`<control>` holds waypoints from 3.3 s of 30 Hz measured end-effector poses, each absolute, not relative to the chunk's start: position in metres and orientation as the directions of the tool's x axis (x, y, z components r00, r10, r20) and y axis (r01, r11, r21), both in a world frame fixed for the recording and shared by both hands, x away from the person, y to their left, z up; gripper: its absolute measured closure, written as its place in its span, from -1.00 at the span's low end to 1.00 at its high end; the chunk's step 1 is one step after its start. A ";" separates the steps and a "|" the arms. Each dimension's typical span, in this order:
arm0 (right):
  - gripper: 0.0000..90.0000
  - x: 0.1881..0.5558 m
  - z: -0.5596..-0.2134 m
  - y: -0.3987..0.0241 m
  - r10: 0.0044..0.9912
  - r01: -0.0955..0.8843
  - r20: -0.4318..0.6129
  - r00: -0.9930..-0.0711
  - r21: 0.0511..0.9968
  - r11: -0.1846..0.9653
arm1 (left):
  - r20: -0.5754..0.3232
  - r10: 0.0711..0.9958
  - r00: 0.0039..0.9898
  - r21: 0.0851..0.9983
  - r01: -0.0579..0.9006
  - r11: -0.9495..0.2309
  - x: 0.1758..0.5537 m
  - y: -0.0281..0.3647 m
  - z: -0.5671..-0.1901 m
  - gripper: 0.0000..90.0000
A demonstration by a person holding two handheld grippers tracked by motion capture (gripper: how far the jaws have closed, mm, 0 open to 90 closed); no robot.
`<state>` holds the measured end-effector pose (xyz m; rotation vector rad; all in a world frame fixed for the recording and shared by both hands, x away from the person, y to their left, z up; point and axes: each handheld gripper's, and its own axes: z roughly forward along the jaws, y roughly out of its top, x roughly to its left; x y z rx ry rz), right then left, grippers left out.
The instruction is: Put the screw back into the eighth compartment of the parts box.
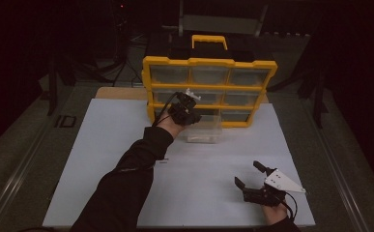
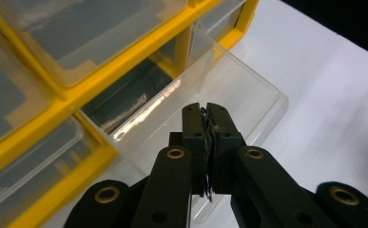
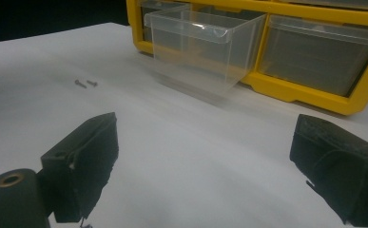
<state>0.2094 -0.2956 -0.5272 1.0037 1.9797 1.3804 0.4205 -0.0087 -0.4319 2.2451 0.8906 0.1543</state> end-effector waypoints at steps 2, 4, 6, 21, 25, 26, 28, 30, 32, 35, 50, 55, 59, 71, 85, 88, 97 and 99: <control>-0.80 0.209 -0.527 -0.295 0.808 0.277 -0.003 -0.590 0.939 0.206 | -0.149 0.647 0.748 0.641 0.571 -0.513 0.422 -0.013 -0.434 0.93; -0.80 0.209 -0.527 -0.295 0.807 0.277 -0.002 -0.591 0.939 0.205 | -0.146 0.655 0.741 0.631 0.580 -0.516 0.423 -0.017 -0.436 0.93; -0.80 0.209 -0.527 -0.295 0.806 0.275 -0.003 -0.591 0.939 0.205 | -0.153 0.663 0.733 0.613 0.596 -0.518 0.425 -0.022 -0.440 0.93; -0.80 0.210 -0.527 -0.295 0.805 0.276 -0.002 -0.594 0.939 0.205 | -0.185 0.704 0.686 0.536 0.671 -0.513 0.437 -0.042 -0.457 0.93; -0.80 0.210 -0.527 -0.296 0.803 0.276 0.000 -0.595 0.939 0.204 | -0.200 0.718 0.666 0.522 0.693 -0.497 0.439 -0.044 -0.461 0.75; -0.80 0.210 -0.527 -0.296 0.804 0.274 0.000 -0.595 0.940 0.203 | -0.208 0.716 0.666 0.521 0.695 -0.496 0.440 -0.045 -0.462 0.68; -0.80 0.210 -0.527 -0.296 0.804 0.274 0.000 -0.595 0.940 0.203 | -0.209 0.719 0.663 0.520 0.698 -0.493 0.440 -0.045 -0.461 0.52; -0.80 0.210 -0.527 -0.296 0.804 0.276 0.002 -0.594 0.940 0.202 | -0.216 0.716 0.664 0.525 0.697 -0.488 0.440 -0.045 -0.458 0.28; -0.80 0.210 -0.527 -0.296 0.804 0.278 0.003 -0.594 0.939 0.202 | -0.230 0.702 0.674 0.540 0.688 -0.484 0.439 -0.044 -0.452 0.11; -0.80 0.210 -0.527 -0.296 0.804 0.279 0.001 -0.595 0.938 0.205 | -0.217 0.704 0.676 0.553 0.680 -0.482 0.436 -0.043 -0.445 -0.19; -0.80 0.210 -0.528 -0.296 0.804 0.280 -0.002 -0.594 0.937 0.209 | -0.253 0.637 0.728 0.600 0.635 -0.488 0.426 -0.009 -0.428 -0.93; -0.80 0.210 -0.527 -0.296 0.804 0.280 -0.002 -0.595 0.937 0.210 | -0.240 0.608 0.757 0.625 0.600 -0.500 0.421 0.017 -0.426 -0.93; -0.80 0.209 -0.527 -0.295 0.806 0.282 -0.002 -0.592 0.936 0.209 | -0.244 0.591 0.769 0.643 0.585 -0.495 0.417 0.035 -0.424 -0.93; -0.80 0.209 -0.527 -0.295 0.804 0.281 -0.001 -0.594 0.937 0.209 | -0.231 0.527 0.818 0.676 0.524 -0.518 0.398 0.069 -0.425 -0.93; -0.80 0.209 -0.528 -0.295 0.797 0.273 0.010 -0.603 0.942 0.194 | -0.215 0.474 0.854 0.690 0.476 -0.545 0.382 0.091 -0.442 -0.90; -0.80 0.209 -0.528 -0.295 0.797 0.272 0.009 -0.604 0.942 0.195 | -0.218 0.468 0.856 0.695 0.473 -0.542 0.380 0.094 -0.445 -0.90; -0.80 0.210 -0.529 -0.293 0.792 0.273 0.009 -0.611 0.941 0.200 | -0.192 0.431 0.881 0.720 0.425 -0.549 0.373 0.102 -0.461 -0.67; -0.80 0.210 -0.529 -0.293 0.792 0.274 0.009 -0.611 0.941 0.201 | -0.194 0.421 0.886 0.730 0.417 -0.541 0.372 0.104 -0.466 -0.58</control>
